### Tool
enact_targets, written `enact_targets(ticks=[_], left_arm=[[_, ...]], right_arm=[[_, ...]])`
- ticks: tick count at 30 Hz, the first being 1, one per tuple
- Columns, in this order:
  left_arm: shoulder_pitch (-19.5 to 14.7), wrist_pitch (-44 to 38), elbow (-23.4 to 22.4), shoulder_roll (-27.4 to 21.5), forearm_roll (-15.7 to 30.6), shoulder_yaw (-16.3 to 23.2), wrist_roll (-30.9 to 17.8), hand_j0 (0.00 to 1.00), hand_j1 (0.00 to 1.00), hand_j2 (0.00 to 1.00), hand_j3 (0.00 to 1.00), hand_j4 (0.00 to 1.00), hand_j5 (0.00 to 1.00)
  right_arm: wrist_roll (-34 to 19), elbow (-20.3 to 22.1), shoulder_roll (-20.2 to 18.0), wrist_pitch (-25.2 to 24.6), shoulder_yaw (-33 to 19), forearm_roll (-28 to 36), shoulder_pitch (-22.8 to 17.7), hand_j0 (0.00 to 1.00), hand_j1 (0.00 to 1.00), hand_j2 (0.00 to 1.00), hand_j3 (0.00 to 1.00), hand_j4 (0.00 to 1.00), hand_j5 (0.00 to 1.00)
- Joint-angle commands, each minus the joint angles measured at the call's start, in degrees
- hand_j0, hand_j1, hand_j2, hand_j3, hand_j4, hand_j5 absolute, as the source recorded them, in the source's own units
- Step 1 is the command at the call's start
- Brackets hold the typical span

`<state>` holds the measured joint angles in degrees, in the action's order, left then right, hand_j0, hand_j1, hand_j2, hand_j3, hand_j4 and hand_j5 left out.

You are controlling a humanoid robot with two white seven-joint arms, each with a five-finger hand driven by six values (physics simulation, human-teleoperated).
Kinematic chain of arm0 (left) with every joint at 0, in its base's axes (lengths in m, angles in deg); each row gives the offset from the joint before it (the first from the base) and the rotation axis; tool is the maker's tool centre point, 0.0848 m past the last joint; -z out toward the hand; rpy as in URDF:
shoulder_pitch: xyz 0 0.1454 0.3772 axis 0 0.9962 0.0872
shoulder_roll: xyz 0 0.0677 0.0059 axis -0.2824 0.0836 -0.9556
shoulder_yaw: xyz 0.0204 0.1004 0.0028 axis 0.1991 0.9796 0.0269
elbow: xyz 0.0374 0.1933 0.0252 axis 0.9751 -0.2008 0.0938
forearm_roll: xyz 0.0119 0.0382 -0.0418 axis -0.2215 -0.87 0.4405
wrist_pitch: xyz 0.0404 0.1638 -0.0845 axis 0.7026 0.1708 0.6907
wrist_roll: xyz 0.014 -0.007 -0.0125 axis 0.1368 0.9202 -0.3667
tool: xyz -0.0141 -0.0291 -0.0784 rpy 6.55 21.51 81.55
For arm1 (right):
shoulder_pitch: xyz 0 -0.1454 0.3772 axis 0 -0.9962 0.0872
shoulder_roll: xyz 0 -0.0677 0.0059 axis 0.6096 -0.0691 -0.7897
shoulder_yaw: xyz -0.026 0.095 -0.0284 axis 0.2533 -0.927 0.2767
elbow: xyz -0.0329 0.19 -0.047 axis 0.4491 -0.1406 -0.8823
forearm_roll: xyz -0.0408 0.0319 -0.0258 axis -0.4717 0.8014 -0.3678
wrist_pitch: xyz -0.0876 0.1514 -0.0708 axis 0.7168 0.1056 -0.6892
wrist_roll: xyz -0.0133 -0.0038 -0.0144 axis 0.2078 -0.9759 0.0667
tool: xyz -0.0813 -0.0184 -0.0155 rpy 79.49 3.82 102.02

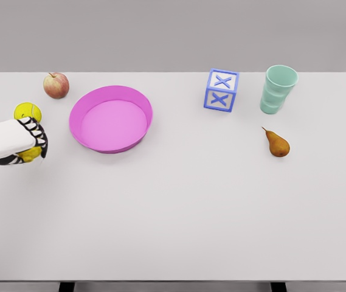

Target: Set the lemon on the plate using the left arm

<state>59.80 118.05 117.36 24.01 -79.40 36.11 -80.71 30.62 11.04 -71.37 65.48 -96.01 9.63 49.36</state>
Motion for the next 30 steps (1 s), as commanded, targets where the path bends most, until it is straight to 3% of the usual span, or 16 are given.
enact_targets(ticks=[1, 10, 30], left_arm=[[-0.18, -0.11, -0.17, 1.45, 0.2, -0.04, 0.03, 0.43, 0.43, 0.43, 0.43, 0.43, 0.43], [-3.25, -0.11, -0.87, 5.05, 0.03, -0.04, 0.03, 0.43, 0.43, 0.43, 0.43, 0.43, 0.43], [-10.99, -0.11, -10.54, 19.73, -0.5, 0.84, -0.06, 0.42, 0.42, 0.42, 0.42, 0.42, 0.42]], right_arm=[[-0.01, -0.04, 0.01, 0.0, 0.01, -0.01, 0.0, 1.0, 1.0, 1.0, 1.0, 1.0, 1.0], [-0.01, 0.05, 0.01, 0.0, 0.01, -0.01, 0.0, 1.0, 1.0, 1.0, 1.0, 1.0, 1.0], [-0.01, -0.04, 0.01, 0.0, 0.01, -0.01, 0.0, 1.0, 1.0, 1.0, 1.0, 1.0, 1.0]])
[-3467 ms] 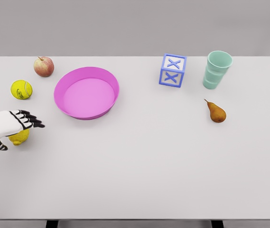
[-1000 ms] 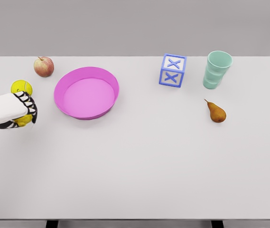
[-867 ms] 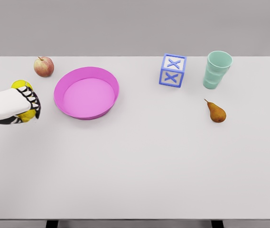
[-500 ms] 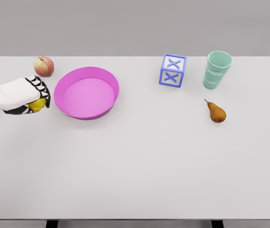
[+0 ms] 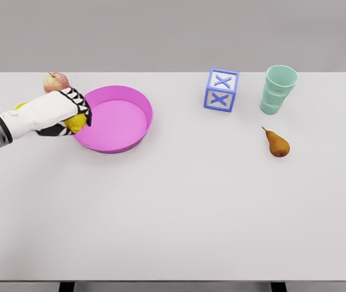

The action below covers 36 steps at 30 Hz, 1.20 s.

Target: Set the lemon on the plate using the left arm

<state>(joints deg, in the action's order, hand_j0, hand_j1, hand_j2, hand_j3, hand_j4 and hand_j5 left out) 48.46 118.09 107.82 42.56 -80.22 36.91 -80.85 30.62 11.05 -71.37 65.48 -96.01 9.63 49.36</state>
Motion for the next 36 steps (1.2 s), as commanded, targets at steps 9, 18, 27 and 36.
enact_targets(ticks=[9, 18, 27, 36], left_arm=[[-3.87, -0.15, -7.32, 7.86, -0.03, 1.1, -0.01, 0.42, 0.42, 0.42, 0.42, 0.42, 0.42], [-6.94, -0.15, -14.62, 13.84, -2.22, 1.1, -0.01, 0.42, 0.42, 0.42, 0.42, 0.42, 0.42], [-7.82, -0.15, -16.46, 15.24, -2.75, 0.83, -0.01, 0.93, 0.93, 0.93, 0.93, 0.93, 0.93], [-7.39, -0.15, -8.31, 13.4, -1.79, -0.57, 0.08, 1.0, 1.0, 1.0, 1.0, 1.0, 1.0]], right_arm=[[-0.01, 0.04, 0.01, 0.0, 0.01, -0.02, 0.0, 1.0, 1.0, 1.0, 1.0, 1.0, 1.0], [-0.01, 0.04, 0.01, 0.0, 0.01, -0.02, 0.0, 1.0, 1.0, 1.0, 1.0, 1.0, 1.0], [-0.01, -0.05, 0.01, 0.0, 0.01, -0.02, 0.0, 1.0, 1.0, 1.0, 1.0, 1.0, 1.0], [-0.01, -0.05, 0.01, 0.0, 0.01, -0.02, 0.0, 1.0, 1.0, 1.0, 1.0, 1.0, 1.0]])
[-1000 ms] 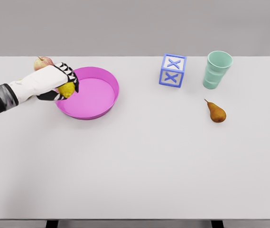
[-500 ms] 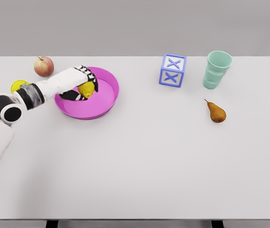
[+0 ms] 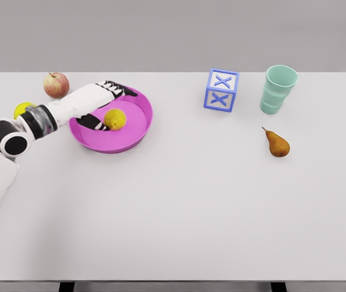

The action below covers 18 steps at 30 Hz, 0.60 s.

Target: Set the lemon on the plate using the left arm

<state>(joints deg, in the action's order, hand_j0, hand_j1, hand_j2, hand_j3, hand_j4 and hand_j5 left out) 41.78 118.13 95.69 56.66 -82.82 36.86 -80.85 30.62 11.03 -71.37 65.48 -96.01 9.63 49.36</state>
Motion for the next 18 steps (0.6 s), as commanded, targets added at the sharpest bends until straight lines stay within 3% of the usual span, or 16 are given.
enact_targets(ticks=[1, 5, 8, 11, 18], left_arm=[[0.0, -0.19, 6.64, -2.1, 0.99, -1.67, 0.08, 1.0, 1.0, 1.0, 1.0, 1.0, 1.0], [6.15, -0.19, 16.66, -8.78, 11.0, -4.49, 0.08, 1.0, 1.0, 1.0, 1.0, 1.0, 1.0], [13.09, -0.19, 23.17, -13.53, 18.3, -9.4, 0.08, 1.0, 1.0, 1.0, 1.0, 1.0, 1.0], [17.14, -0.19, 24.32, -15.29, 20.94, -12.75, -0.01, 1.0, 1.0, 1.0, 1.0, 1.0, 1.0], [19.78, -0.19, 23.53, -17.66, 22.34, -13.45, -0.01, 1.0, 1.0, 1.0, 1.0, 1.0, 1.0]], right_arm=[[-0.01, 0.05, 0.01, 0.0, 0.01, -0.02, 0.0, 1.0, 1.0, 1.0, 1.0, 1.0, 1.0], [-0.01, 0.05, 0.01, 0.0, 0.01, -0.02, 0.0, 1.0, 1.0, 1.0, 1.0, 1.0, 1.0], [-0.01, 0.05, 0.01, 0.0, 0.01, -0.02, 0.0, 1.0, 1.0, 1.0, 1.0, 1.0, 1.0], [-0.01, -0.04, 0.01, 0.0, 0.01, -0.02, 0.0, 1.0, 1.0, 1.0, 1.0, 1.0, 1.0], [-0.01, -0.04, 0.01, 0.0, 0.01, -0.02, 0.0, 1.0, 1.0, 1.0, 1.0, 1.0, 1.0]])
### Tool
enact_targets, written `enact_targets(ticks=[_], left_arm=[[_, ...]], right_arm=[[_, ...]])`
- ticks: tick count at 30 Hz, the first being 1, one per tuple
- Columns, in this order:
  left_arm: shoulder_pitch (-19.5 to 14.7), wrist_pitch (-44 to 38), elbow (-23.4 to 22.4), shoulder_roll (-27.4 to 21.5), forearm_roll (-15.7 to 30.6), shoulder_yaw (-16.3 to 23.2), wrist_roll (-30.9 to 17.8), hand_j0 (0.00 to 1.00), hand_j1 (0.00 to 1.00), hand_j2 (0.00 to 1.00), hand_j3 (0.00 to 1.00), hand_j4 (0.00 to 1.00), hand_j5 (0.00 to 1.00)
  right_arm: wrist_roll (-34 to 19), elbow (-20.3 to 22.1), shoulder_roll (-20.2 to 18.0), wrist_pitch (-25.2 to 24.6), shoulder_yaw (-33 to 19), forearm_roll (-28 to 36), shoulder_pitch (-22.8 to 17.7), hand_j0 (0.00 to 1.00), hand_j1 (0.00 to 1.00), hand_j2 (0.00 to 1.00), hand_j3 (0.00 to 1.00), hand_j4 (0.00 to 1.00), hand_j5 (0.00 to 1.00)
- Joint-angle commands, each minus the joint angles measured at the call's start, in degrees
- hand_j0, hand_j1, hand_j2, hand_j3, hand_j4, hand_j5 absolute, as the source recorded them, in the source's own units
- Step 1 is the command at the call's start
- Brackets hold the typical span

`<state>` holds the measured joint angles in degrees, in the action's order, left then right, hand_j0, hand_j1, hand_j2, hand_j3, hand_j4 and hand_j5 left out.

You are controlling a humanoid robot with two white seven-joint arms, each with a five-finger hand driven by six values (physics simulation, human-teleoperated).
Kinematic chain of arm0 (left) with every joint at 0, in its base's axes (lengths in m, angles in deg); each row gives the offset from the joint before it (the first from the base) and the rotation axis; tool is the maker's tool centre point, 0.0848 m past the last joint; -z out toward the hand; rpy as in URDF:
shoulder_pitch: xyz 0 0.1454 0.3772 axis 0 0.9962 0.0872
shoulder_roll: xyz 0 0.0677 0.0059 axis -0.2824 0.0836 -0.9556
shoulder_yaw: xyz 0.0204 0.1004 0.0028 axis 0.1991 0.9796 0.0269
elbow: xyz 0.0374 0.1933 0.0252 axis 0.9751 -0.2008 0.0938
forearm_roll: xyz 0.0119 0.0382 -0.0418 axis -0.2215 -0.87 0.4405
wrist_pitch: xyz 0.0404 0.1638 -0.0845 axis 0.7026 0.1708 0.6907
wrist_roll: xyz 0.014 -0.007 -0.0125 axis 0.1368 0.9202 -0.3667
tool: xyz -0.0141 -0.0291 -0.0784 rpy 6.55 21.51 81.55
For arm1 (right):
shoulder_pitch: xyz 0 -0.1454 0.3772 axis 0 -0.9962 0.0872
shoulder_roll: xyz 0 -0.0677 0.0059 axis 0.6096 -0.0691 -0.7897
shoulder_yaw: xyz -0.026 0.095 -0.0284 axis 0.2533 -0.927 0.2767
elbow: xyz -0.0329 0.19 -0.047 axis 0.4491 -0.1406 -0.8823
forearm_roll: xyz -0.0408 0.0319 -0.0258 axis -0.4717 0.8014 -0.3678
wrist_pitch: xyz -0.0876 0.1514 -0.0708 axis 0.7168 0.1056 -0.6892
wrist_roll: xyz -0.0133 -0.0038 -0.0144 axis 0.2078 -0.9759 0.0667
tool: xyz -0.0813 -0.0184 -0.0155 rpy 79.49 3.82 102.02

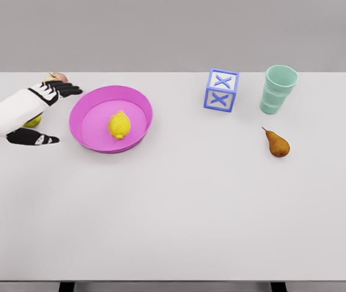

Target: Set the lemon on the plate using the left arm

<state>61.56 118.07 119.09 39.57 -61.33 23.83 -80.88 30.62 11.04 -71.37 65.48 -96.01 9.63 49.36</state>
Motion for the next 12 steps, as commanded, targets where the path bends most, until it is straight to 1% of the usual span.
enact_targets(ticks=[1, 12], left_arm=[[0.0, -0.12, 0.13, -0.58, 0.94, -0.42, 0.03, 1.0, 1.0, 1.0, 1.0, 1.0, 1.0], [0.53, -0.12, 0.04, -0.93, 0.86, -0.42, 0.03, 1.0, 1.0, 1.0, 1.0, 1.0, 1.0]], right_arm=[[-0.01, 0.05, 0.01, 0.0, 0.01, -0.01, 0.0, 1.0, 1.0, 1.0, 1.0, 1.0, 1.0], [-0.01, -0.04, 0.01, 0.0, 0.01, -0.01, 0.0, 1.0, 1.0, 1.0, 1.0, 1.0, 1.0]])
